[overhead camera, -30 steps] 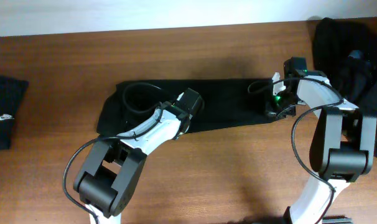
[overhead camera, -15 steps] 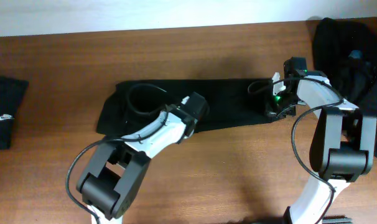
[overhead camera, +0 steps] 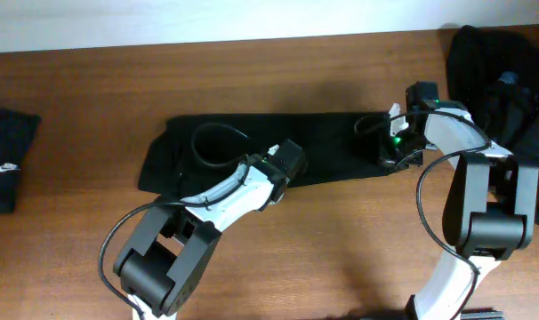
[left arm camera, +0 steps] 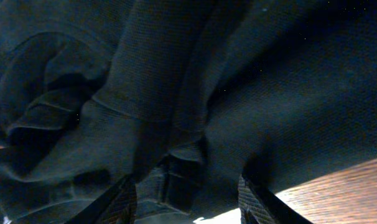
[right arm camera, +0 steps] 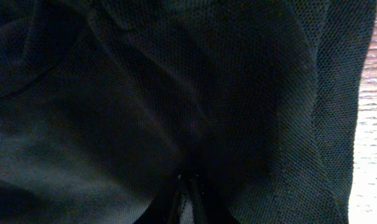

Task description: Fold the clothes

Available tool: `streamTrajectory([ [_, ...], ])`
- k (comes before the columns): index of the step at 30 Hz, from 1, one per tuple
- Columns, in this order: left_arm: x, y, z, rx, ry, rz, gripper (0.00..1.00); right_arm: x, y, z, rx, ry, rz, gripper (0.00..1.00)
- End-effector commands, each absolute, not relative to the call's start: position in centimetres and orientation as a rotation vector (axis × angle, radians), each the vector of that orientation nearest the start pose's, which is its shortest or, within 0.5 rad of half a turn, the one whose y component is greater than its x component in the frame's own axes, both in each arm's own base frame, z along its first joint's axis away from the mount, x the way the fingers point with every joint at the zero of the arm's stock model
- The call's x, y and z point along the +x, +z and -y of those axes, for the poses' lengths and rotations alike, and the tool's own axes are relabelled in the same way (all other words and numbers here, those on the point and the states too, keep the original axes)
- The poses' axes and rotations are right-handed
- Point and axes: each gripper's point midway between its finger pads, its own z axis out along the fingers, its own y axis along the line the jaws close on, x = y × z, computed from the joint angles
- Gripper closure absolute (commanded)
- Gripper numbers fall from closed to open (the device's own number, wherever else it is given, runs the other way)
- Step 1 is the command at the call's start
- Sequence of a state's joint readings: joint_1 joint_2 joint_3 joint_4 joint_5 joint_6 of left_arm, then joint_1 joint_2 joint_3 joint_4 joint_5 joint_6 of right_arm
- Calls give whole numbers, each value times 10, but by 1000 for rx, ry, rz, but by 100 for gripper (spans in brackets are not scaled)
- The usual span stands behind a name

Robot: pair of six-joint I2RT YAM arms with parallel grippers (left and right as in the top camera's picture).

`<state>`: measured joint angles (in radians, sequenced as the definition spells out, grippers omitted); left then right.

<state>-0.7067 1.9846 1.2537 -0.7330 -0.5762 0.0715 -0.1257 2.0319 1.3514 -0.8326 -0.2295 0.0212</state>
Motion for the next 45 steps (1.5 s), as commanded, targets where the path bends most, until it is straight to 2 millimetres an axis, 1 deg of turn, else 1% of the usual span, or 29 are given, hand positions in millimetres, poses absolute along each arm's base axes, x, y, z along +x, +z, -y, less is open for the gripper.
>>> streamTrajectory([
  [1,350,33,163,987,799,-2530,48,363,-23,11,221,317,-3126,87],
  [3,352,34,162,977,812,-2519,53,363,-23,11,221,317,-3126,87],
  [6,355,34,162,962,806,-2516,53,362,-23,11,222,317,-3128,87],
  [13,362,31,143,902,808,-2565,53,362,-23,11,223,318,-3130,87],
  [16,359,27,145,908,750,-2600,53,362,-23,11,222,318,-3130,86],
  [21,359,26,145,910,748,-2600,53,362,-23,11,223,318,-3130,86],
  [26,355,22,150,926,692,-2627,53,362,-23,11,222,318,-3130,86],
  [31,351,21,147,940,705,-2641,53,362,-23,11,223,318,-3130,86],
  [33,350,20,149,943,686,-2647,51,362,-23,11,223,318,-3130,86],
  [34,349,18,152,946,663,-2654,48,362,-23,11,223,318,-3130,86],
  [36,347,16,156,952,622,-2667,48,362,-23,11,223,318,-3130,86],
  [40,347,16,157,952,612,-2667,44,361,-23,11,223,318,-3133,86],
  [45,346,15,159,959,595,-2673,42,361,-23,11,223,318,-3132,86],
])
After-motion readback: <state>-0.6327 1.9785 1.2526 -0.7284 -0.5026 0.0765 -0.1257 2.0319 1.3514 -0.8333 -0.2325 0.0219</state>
